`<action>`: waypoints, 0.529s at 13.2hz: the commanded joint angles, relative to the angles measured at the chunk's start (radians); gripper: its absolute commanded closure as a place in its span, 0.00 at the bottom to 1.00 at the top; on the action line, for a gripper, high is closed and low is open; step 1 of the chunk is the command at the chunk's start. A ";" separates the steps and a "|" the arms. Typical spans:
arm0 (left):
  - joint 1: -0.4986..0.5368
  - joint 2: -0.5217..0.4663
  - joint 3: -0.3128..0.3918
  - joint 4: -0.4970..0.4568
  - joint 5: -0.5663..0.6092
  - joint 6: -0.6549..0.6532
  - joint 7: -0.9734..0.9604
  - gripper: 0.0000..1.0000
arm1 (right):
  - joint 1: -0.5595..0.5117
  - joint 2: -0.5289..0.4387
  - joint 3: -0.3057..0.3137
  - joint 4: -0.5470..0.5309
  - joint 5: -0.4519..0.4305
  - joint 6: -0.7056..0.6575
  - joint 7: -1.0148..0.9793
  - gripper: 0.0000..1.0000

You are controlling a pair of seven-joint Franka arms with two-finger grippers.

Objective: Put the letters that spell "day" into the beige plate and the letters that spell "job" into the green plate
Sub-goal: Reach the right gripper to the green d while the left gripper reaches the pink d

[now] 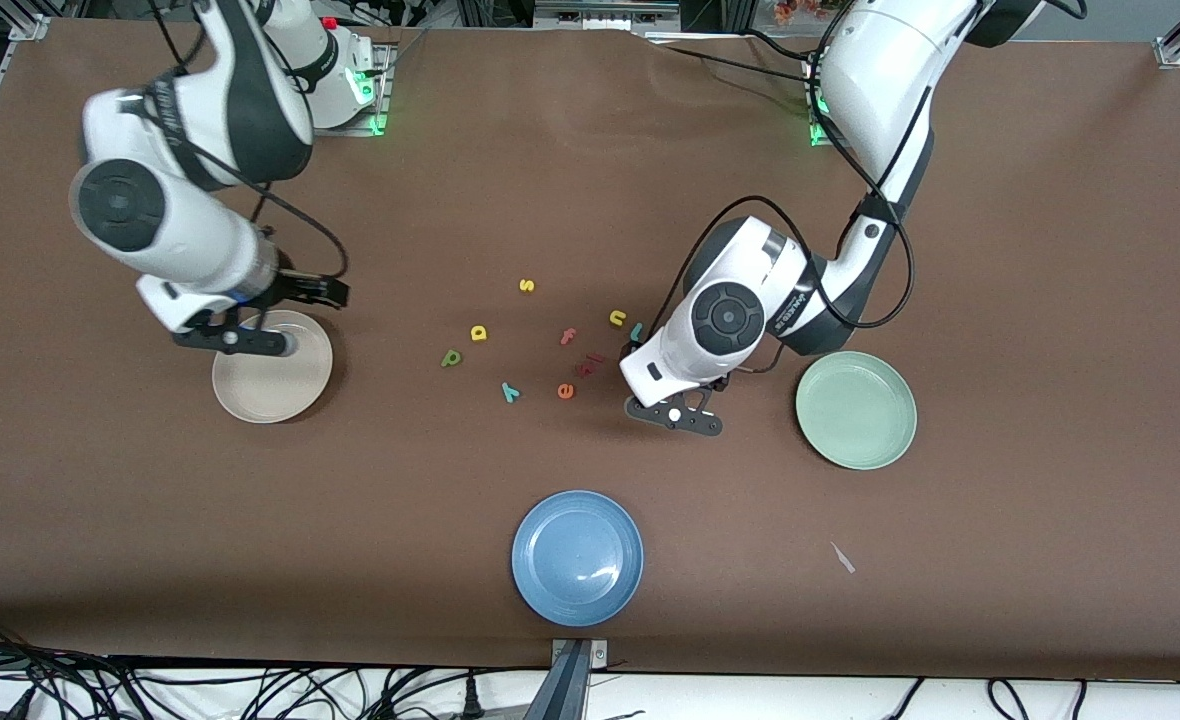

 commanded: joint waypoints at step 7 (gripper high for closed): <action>-0.037 0.070 0.002 -0.079 0.072 0.124 0.022 0.24 | 0.072 0.209 0.082 -0.066 0.028 0.398 0.486 0.00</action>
